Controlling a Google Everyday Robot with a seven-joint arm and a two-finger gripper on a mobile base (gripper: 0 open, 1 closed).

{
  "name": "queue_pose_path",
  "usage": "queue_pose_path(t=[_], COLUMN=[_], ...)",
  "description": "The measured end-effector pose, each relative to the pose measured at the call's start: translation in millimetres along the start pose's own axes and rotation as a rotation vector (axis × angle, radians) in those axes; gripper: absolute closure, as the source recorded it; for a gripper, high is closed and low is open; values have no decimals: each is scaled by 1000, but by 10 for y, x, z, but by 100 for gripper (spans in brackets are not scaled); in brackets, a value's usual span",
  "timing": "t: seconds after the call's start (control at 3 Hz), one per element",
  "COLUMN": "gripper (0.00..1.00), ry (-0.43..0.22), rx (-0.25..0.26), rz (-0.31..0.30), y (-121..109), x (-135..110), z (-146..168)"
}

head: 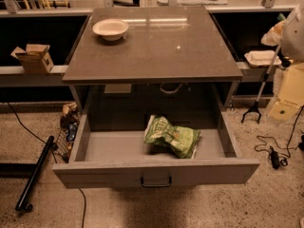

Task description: Pick green jalapeno chip bag from top drawer and place on counter

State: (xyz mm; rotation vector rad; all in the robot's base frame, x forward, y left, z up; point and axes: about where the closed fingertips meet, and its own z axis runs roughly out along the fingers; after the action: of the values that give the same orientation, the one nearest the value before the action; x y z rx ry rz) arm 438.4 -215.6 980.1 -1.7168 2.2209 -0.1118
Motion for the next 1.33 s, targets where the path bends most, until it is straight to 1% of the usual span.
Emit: queue_pose_path(t=[0.33,0.67,1.0,1.33], gripper=[0,0,0,0], ry=[0,-16,-69,-152], rx=[0,-66,-154,-187], rz=[0,9,36,119], y=[0,58,169,188], x=[0,-21,-91,-223], z=[0,330,844,1285])
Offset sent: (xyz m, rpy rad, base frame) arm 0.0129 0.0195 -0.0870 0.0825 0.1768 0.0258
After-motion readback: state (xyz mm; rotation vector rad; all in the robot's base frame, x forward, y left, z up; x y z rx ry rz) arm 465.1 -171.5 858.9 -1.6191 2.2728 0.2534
